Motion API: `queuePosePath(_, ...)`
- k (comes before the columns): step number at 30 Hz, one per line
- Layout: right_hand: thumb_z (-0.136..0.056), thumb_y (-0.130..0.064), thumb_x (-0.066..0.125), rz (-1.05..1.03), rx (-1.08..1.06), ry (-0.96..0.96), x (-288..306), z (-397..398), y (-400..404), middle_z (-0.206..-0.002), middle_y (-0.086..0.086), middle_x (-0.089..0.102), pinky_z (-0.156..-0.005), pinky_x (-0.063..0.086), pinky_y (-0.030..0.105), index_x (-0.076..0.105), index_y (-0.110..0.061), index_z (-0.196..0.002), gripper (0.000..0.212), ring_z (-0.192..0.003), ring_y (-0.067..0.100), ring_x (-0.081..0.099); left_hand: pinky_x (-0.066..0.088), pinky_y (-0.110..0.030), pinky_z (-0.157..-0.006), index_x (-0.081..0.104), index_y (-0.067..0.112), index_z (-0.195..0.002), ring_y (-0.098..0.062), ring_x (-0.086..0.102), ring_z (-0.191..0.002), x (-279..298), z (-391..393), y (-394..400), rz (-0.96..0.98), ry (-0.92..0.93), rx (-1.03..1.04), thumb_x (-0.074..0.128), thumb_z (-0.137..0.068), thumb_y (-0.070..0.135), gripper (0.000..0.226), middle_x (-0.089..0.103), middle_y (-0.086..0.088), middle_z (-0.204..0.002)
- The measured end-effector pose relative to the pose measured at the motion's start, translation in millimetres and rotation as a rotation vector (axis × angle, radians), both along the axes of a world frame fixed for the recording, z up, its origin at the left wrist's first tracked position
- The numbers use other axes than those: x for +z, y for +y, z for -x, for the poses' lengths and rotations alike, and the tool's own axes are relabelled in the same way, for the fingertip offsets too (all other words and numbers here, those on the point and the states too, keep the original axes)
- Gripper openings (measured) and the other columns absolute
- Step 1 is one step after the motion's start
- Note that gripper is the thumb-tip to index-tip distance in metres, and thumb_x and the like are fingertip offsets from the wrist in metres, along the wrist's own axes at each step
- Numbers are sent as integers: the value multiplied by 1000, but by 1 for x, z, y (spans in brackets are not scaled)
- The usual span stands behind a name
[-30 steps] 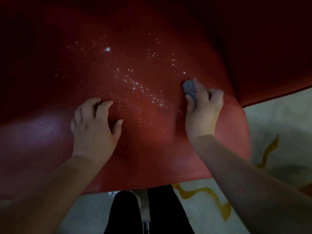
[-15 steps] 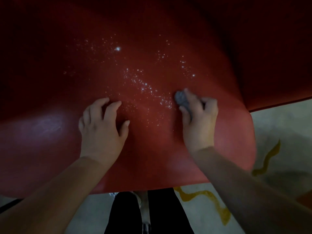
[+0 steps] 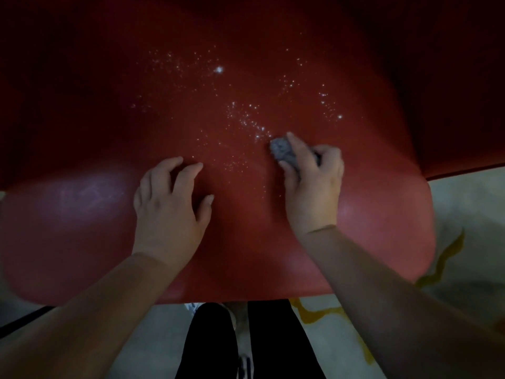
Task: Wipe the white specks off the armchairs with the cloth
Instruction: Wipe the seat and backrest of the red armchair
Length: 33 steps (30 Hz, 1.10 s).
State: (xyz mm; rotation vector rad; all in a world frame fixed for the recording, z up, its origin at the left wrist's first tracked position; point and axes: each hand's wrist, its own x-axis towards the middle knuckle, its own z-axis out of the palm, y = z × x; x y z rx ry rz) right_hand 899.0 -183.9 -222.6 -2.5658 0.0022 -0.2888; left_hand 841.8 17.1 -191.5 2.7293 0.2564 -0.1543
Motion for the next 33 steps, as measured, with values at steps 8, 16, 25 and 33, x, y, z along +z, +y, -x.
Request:
queuePosePath(8, -86, -10, 67, -16, -55, 30, 4, 19, 15, -104, 17, 49, -88, 43, 34, 61, -15, -128, 43, -95, 28, 48, 32, -53, -105, 50, 20, -133, -31, 35, -128, -1, 5, 13, 16, 14, 41, 66, -85, 31, 52, 37, -8, -138)
queuePosePath(16, -87, -16, 66, -34, -185, 17, 1, -52, 24, -111, 16, 49, -88, 42, 32, 60, -20, -129, 43, -100, 27, 48, 33, -53, -103, 50, 20, -133, -31, 36, -128, -2, 7, 21, 28, 13, 74, 66, -85, 31, 52, 37, -8, -138)
queuePosePath(25, -86, -15, 69, 74, 291, 15, 5, -14, 21, -103, 15, 51, -84, 43, 34, 61, -20, -129, 43, -93, 28, 49, 34, -55, -102, 50, 19, -133, -33, 37, -127, -2, 14, 29, 32, 6, 100, 67, -84, 30, 53, 37, -10, -139)
queuePosePath(33, -86, -13, 67, -7, 14, -1, 3, -17, 69, -105, 15, 50, -85, 37, 28, 60, -19, -130, 44, -93, 21, 43, 33, -54, -103, 51, 20, -133, -31, 36, -127, -4, 17, 27, 34, -3, 137, 66, -84, 30, 53, 38, -9, -138)
